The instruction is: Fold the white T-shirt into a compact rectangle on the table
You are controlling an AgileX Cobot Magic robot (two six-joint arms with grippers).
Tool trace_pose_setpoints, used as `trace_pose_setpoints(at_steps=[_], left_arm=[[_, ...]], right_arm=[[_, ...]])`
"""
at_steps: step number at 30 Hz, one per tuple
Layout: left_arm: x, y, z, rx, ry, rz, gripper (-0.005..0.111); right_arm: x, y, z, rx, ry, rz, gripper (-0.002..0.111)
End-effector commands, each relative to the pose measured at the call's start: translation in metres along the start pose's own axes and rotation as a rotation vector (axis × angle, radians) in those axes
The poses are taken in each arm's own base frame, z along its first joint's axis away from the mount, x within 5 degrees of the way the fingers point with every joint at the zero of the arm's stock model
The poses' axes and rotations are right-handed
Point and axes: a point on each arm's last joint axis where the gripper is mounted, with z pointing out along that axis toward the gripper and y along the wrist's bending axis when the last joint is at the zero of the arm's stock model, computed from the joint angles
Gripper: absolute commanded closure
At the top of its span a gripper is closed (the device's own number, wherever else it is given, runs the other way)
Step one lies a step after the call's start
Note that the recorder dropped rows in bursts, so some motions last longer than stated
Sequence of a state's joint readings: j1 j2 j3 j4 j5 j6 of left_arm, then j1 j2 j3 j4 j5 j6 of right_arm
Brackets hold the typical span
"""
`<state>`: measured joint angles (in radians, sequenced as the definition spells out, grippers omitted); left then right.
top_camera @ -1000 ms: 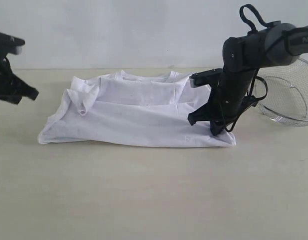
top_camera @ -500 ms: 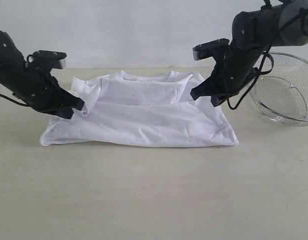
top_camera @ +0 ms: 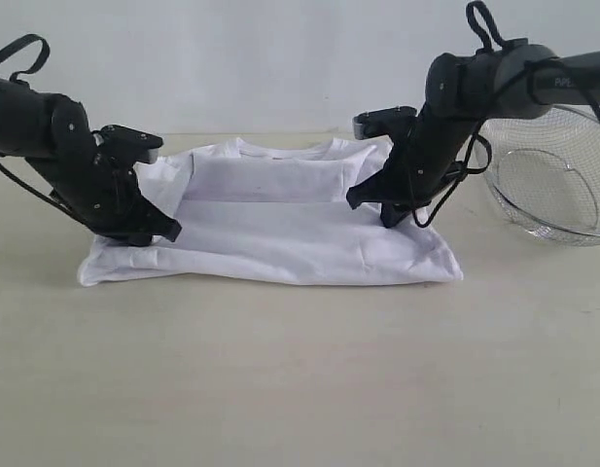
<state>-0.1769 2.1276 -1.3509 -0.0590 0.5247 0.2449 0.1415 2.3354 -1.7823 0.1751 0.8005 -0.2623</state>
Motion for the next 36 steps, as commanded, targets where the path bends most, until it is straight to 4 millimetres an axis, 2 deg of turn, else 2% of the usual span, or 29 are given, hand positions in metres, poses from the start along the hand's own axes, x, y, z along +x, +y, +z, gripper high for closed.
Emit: trace_pose_setpoints(at_steps=[1, 8, 11, 15, 18, 20, 22, 25, 29, 36], left_arm=[[0.004, 0.026, -0.001, -0.043, 0.013, -0.051, 0.102], [0.015, 0.070, -0.006, -0.097, -0.003, -0.147, 0.102], [0.019, 0.087, -0.017, -0.114, -0.012, -0.204, 0.102], [0.008, 0.084, -0.055, -0.098, -0.089, -0.194, 0.102], [-0.006, 0.067, -0.086, -0.040, -0.192, -0.170, 0.102], [-0.010, 0.054, -0.091, 0.006, -0.201, -0.159, 0.102], [-0.010, 0.043, -0.086, 0.034, -0.179, -0.150, 0.102], [-0.008, 0.027, -0.067, 0.073, -0.136, -0.147, 0.102], [-0.006, 0.017, -0.041, 0.090, -0.099, -0.157, 0.102], [0.003, 0.014, -0.006, 0.098, -0.032, -0.162, 0.102]], right_arm=[[0.018, -0.005, 0.032, 0.004, 0.110, -0.001, 0.108], [0.019, -0.005, 0.033, 0.006, 0.118, 0.005, 0.108], [0.020, -0.005, 0.033, 0.005, 0.122, 0.005, 0.108], [0.021, -0.004, 0.032, -0.001, 0.142, 0.005, 0.108], [0.017, -0.003, 0.021, 0.002, 0.121, 0.004, 0.108], [0.012, -0.002, 0.010, 0.005, 0.093, 0.012, 0.108], [0.007, -0.001, -0.005, 0.010, 0.060, 0.008, 0.108], [0.006, 0.000, -0.014, 0.006, 0.062, 0.008, 0.108], [0.009, 0.000, -0.009, 0.000, 0.090, -0.001, 0.108], [0.010, 0.000, -0.007, -0.002, 0.097, -0.023, 0.108]])
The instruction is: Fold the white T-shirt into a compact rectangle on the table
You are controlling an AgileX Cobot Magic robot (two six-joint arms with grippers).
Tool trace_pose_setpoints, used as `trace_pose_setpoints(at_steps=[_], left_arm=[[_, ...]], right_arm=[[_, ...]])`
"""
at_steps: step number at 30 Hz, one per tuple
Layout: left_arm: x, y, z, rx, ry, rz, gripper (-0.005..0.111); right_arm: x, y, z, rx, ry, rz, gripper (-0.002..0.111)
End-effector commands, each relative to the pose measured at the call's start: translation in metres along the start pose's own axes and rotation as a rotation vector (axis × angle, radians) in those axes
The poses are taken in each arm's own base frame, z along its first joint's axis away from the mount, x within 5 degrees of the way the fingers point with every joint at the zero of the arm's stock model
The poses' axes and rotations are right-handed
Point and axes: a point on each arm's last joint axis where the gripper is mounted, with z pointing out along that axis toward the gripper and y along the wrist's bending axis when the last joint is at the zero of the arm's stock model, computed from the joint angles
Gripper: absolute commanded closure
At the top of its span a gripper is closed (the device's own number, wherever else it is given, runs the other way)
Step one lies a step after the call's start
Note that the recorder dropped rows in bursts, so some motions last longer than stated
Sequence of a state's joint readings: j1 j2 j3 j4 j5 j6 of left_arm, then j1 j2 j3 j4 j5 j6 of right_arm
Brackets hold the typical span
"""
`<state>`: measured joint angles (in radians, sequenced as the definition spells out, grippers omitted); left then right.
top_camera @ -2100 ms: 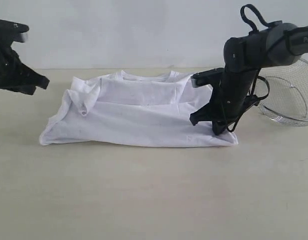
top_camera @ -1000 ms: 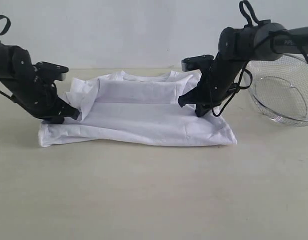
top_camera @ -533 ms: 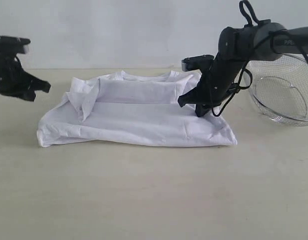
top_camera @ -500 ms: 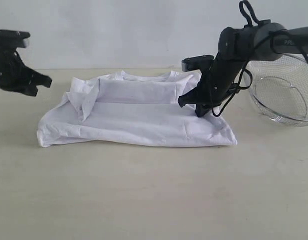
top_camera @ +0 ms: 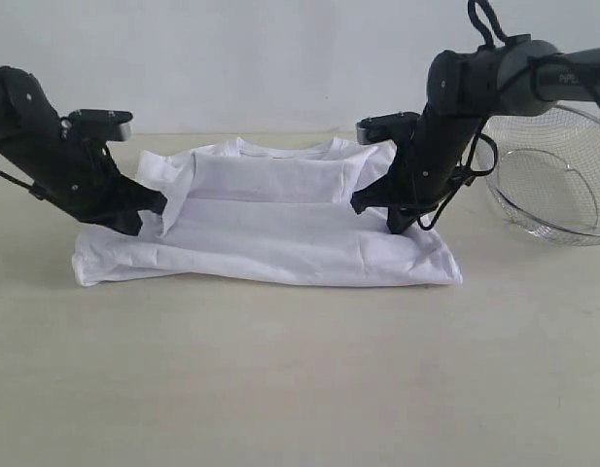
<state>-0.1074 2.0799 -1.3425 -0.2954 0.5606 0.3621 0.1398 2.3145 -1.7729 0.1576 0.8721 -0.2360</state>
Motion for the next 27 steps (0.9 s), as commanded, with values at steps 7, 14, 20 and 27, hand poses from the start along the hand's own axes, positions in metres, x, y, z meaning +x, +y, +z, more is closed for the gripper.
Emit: trace_pose_setpoints(at_steps=[7, 14, 20, 27], left_arm=[[0.019, -0.002, 0.027, 0.037, 0.130, 0.012, 0.102], [0.045, -0.008, 0.033, 0.093, 0.251, -0.013, 0.102], [0.092, -0.032, 0.016, 0.280, 0.293, -0.119, 0.102], [0.162, -0.047, -0.018, 0.229, 0.319, -0.144, 0.102]], right_arm=[[0.010, 0.000, 0.003, -0.007, 0.081, -0.044, 0.108], [0.041, 0.002, 0.023, -0.031, 0.219, -0.031, 0.108], [0.090, 0.010, 0.014, -0.061, 0.362, 0.002, 0.108], [0.144, 0.026, -0.010, -0.107, 0.384, 0.076, 0.108]])
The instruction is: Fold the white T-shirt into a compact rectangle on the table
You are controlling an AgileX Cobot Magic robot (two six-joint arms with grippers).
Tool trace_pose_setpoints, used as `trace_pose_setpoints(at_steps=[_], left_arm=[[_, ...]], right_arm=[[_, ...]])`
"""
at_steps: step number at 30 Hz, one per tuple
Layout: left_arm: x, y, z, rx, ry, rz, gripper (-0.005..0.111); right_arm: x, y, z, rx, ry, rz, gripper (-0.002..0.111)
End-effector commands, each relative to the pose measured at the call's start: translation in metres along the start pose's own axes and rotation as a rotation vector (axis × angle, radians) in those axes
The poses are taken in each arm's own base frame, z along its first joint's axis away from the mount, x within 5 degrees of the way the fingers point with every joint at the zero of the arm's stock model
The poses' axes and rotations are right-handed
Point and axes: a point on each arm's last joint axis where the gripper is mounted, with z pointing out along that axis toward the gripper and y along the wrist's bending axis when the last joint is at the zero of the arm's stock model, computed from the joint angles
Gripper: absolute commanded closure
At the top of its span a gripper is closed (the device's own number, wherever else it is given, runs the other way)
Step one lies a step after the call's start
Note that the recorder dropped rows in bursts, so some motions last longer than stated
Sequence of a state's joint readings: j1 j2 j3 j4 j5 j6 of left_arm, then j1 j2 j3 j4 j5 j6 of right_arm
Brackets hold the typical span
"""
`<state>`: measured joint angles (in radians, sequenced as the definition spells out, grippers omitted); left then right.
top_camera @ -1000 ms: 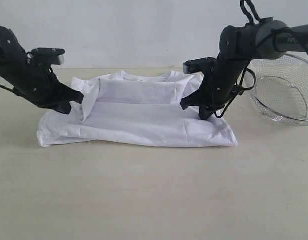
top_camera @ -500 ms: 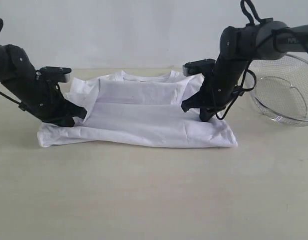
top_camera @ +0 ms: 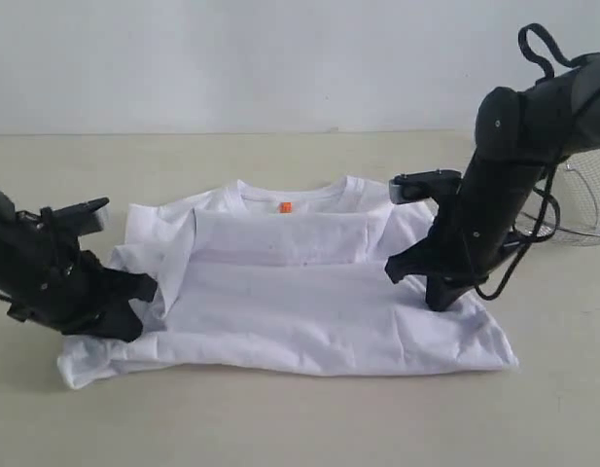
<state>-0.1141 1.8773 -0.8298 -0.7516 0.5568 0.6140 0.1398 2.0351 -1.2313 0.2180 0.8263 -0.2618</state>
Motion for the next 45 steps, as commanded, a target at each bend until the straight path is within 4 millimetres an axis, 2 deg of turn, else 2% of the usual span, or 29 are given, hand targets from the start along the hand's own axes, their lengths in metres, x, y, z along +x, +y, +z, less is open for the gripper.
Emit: trace_pose_setpoints(at_steps=[1, 3, 6, 9, 16, 20, 24, 29, 32, 35, 39, 41, 45], left_arm=[[0.048, -0.001, 0.004, -0.018, 0.127, 0.056, 0.102], [0.039, -0.004, -0.006, -0.038, 0.047, 0.113, 0.102], [0.020, -0.020, -0.028, 0.040, -0.028, 0.104, 0.102], [0.015, -0.027, -0.041, 0.058, -0.070, 0.134, 0.102], [0.003, -0.029, -0.061, -0.007, -0.245, 0.155, 0.102], [-0.012, -0.021, -0.060, -0.082, -0.361, 0.115, 0.102], [-0.033, -0.021, -0.056, -0.087, -0.371, 0.162, 0.102], [-0.055, -0.024, -0.048, -0.024, -0.306, 0.269, 0.102], [-0.064, -0.018, -0.058, 0.063, -0.248, 0.293, 0.102], [-0.070, 0.000, -0.078, 0.118, -0.230, 0.331, 0.102], [-0.077, 0.035, -0.100, 0.160, -0.300, 0.211, 0.102], [-0.078, 0.043, -0.101, 0.258, -0.308, 0.158, 0.102], [-0.078, 0.037, -0.085, 0.496, -0.294, 0.210, 0.102]], right_arm=[[0.038, 0.003, 0.016, -0.041, 0.175, 0.028, 0.108], [0.030, 0.005, 0.002, -0.027, 0.066, 0.025, 0.108], [0.024, 0.012, -0.035, -0.029, -0.103, 0.014, 0.108], [0.022, 0.016, -0.049, -0.049, -0.165, 0.003, 0.108], [0.012, 0.036, -0.054, -0.252, -0.296, -0.124, 0.108], [0.009, 0.036, -0.056, -0.254, -0.335, -0.119, 0.108], [0.009, 0.036, -0.055, -0.250, -0.331, -0.130, 0.108], [0.011, 0.035, -0.055, -0.239, -0.317, -0.151, 0.108], [0.012, 0.034, -0.054, -0.226, -0.304, -0.165, 0.108], [0.012, 0.034, -0.054, -0.227, -0.300, -0.167, 0.108], [0.012, 0.034, -0.054, -0.226, -0.302, -0.167, 0.108], [0.012, 0.034, -0.054, -0.225, -0.304, -0.166, 0.108], [0.011, 0.033, -0.054, -0.220, -0.310, -0.165, 0.108]])
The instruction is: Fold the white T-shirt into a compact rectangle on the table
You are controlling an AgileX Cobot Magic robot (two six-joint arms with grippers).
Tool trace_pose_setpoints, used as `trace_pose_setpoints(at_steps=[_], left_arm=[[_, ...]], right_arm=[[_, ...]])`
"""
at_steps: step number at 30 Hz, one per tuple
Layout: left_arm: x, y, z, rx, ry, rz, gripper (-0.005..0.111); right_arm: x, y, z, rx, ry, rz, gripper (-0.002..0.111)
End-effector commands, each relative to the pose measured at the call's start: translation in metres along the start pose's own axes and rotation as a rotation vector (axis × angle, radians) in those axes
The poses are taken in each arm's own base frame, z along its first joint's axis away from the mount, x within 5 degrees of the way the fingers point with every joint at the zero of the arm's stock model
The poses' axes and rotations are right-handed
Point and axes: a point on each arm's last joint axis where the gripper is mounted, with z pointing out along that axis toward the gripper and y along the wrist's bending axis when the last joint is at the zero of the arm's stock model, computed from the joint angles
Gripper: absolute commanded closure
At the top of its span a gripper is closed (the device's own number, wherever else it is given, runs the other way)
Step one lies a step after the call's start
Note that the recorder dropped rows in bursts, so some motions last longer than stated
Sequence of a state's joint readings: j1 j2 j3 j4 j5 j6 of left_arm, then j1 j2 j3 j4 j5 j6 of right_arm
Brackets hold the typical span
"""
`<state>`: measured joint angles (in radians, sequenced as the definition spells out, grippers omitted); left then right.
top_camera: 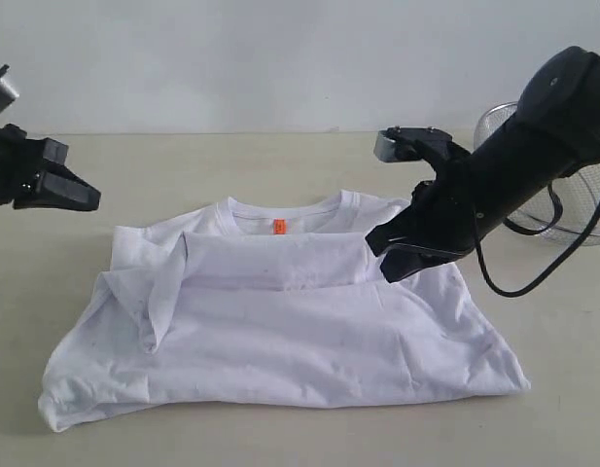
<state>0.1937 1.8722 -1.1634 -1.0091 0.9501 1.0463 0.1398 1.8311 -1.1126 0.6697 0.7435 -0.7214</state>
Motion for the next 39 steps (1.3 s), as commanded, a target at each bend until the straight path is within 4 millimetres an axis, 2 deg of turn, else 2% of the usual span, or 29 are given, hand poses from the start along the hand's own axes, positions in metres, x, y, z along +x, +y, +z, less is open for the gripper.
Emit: trace_pose_setpoints(at_steps=[1, 7, 9, 10, 14, 17, 20, 24, 31, 34, 39], left_arm=[[0.003, -0.004, 0.021, 0.249, -0.008, -0.006, 0.102], [0.014, 0.012, 0.059, 0.222, 0.034, -0.056, 0.101], [0.016, 0.016, 0.065, 0.211, 0.039, -0.049, 0.094], [0.017, 0.018, 0.068, 0.208, 0.044, -0.047, 0.090], [0.020, 0.021, 0.079, 0.177, 0.057, -0.050, 0.056], [0.022, 0.020, 0.087, 0.155, 0.067, -0.045, 0.041], [0.023, 0.013, 0.094, 0.163, 0.085, -0.030, 0.045], [0.024, 0.002, 0.102, 0.184, 0.106, -0.005, 0.058], [0.027, -0.021, 0.110, 0.297, 0.148, 0.053, 0.085], [0.028, -0.029, 0.108, 0.367, 0.156, 0.097, 0.103], [0.024, -0.049, 0.091, 0.467, 0.167, 0.188, 0.102]], right_arm=[[0.000, 0.000, -0.001, 0.009, -0.006, -0.006, 0.108], [0.001, 0.001, -0.001, -0.002, 0.004, -0.005, 0.108], [0.001, 0.001, -0.001, -0.002, 0.004, -0.005, 0.108], [0.001, 0.001, -0.001, -0.002, 0.004, -0.005, 0.108], [0.001, 0.001, -0.001, -0.003, 0.006, -0.005, 0.108], [0.001, 0.001, -0.001, -0.005, 0.008, -0.001, 0.108], [0.001, 0.001, -0.001, -0.005, 0.008, -0.001, 0.108], [0.001, 0.001, -0.001, -0.002, 0.003, -0.001, 0.108], [0.001, 0.000, -0.001, 0.002, -0.001, -0.001, 0.108], [0.000, 0.000, -0.001, 0.004, -0.003, -0.001, 0.108], [-0.001, -0.001, -0.001, 0.017, -0.017, -0.001, 0.108]])
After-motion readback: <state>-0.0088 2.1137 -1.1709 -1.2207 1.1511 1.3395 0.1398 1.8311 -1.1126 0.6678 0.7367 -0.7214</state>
